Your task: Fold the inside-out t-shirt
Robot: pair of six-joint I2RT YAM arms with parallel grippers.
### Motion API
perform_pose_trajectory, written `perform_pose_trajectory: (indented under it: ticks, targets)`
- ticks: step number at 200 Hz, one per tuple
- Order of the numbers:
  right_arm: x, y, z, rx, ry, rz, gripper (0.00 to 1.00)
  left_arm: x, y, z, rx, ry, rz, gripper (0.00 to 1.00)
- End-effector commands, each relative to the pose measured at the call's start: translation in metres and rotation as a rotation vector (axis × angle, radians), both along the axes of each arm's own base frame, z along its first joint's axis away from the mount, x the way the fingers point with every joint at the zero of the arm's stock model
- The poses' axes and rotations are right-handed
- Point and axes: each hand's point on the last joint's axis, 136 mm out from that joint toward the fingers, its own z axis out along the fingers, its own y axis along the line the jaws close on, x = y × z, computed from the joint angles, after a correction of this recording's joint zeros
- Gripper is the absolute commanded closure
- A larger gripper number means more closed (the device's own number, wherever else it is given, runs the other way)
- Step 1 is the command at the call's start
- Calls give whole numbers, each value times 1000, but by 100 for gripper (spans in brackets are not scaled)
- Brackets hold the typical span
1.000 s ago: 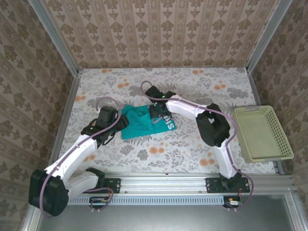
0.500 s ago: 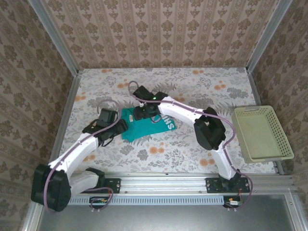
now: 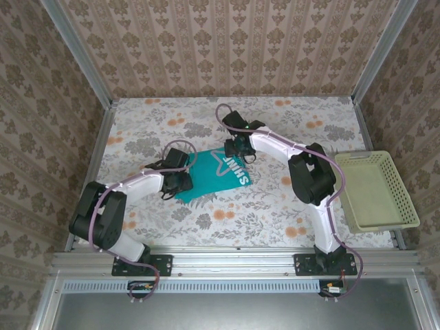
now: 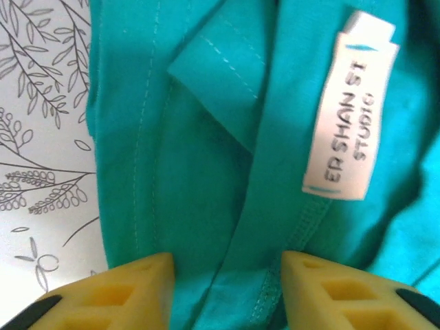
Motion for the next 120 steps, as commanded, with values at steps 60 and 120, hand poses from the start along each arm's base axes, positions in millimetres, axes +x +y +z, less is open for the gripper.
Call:
perform_pose_trajectory:
  ticks: [60, 120]
  targets:
    - [-24, 1, -33, 56, 98, -43, 60, 12, -10, 8, -55, -24, -27, 94]
    - [-27, -33, 23, -245, -49, -36, 88, 9, -8, 45, -28, -102, -51, 100]
